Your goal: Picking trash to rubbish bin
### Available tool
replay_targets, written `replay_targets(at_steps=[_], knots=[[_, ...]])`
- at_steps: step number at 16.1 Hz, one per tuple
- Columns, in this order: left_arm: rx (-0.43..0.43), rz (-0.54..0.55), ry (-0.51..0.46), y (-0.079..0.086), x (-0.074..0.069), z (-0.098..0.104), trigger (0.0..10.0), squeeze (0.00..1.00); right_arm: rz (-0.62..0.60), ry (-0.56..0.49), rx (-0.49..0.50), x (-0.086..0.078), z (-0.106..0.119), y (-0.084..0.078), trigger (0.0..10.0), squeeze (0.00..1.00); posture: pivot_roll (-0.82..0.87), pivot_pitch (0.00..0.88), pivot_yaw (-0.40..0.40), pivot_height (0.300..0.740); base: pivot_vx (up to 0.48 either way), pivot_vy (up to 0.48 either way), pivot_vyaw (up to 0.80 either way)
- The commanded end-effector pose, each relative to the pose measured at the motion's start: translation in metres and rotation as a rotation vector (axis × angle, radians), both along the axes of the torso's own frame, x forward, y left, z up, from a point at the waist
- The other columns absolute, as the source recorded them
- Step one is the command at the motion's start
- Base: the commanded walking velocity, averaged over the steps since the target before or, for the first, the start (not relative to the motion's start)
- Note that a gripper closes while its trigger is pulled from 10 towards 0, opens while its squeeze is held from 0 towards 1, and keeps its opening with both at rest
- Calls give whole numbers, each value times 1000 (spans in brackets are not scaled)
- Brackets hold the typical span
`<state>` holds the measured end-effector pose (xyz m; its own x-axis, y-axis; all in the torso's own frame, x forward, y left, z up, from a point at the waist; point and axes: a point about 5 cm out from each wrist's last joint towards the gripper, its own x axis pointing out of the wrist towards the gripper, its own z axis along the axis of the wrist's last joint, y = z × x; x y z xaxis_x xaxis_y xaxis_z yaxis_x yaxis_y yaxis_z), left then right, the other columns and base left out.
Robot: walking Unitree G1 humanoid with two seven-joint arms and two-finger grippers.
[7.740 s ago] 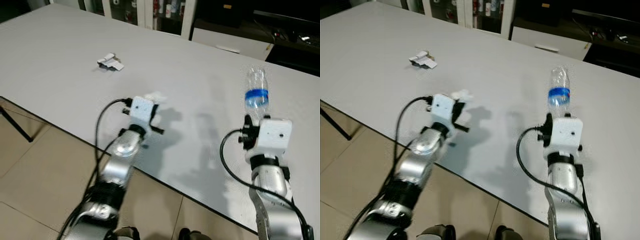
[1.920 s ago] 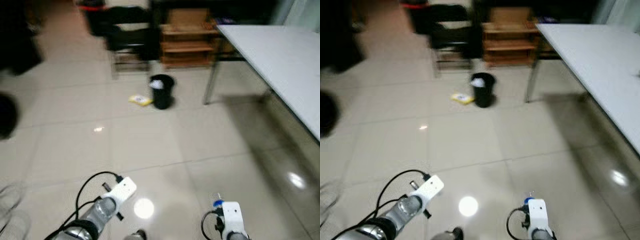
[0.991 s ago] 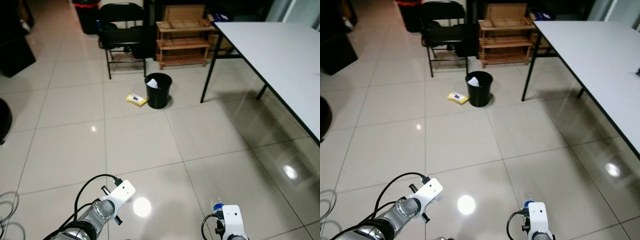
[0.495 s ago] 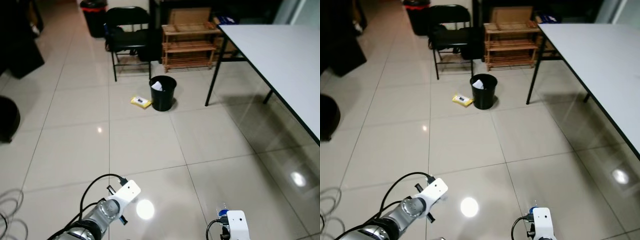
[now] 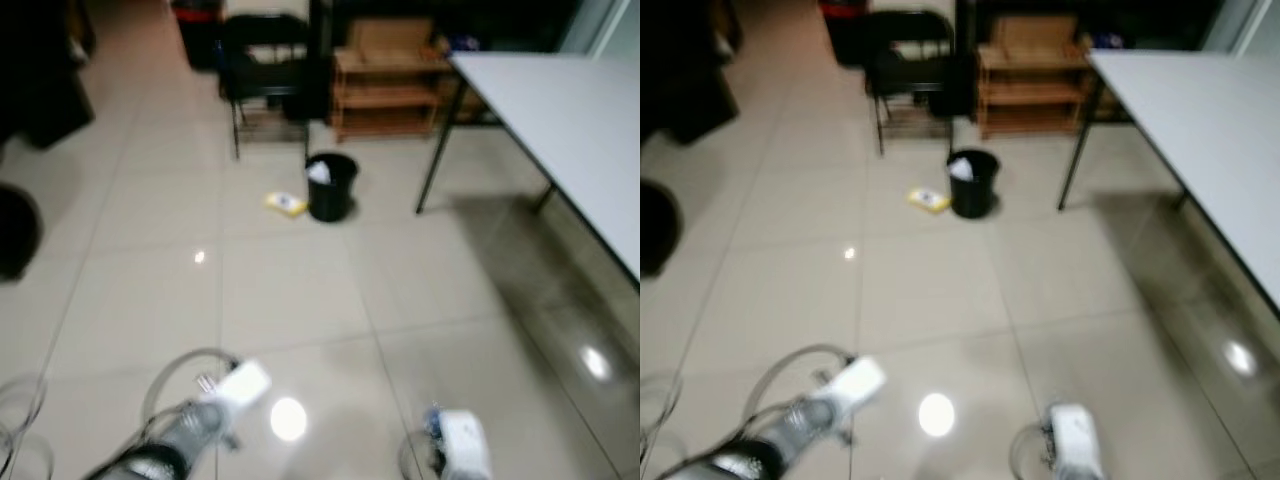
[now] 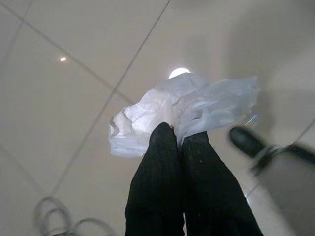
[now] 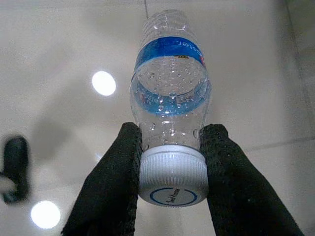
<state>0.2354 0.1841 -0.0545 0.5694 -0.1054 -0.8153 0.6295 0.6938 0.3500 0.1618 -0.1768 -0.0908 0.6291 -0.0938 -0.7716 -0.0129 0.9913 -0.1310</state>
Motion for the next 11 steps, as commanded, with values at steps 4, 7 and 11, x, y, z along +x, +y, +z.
replay_targets(at_steps=[4,7,11], knots=[[-26,-27,-4,-14,3,0,10000,0,-15,31,-29,-11,-3,-11,10000,0,46,56,-2,740,384,0,0],[-25,-27,-3,-14,3,0,10000,0,-13,28,-29,-10,-3,-10,10000,0,46,56,-2,740,445,0,0],[-20,-29,-2,-14,3,0,10000,0,-8,22,-29,-8,-2,-9,10000,0,46,56,-2,740,445,0,0]])
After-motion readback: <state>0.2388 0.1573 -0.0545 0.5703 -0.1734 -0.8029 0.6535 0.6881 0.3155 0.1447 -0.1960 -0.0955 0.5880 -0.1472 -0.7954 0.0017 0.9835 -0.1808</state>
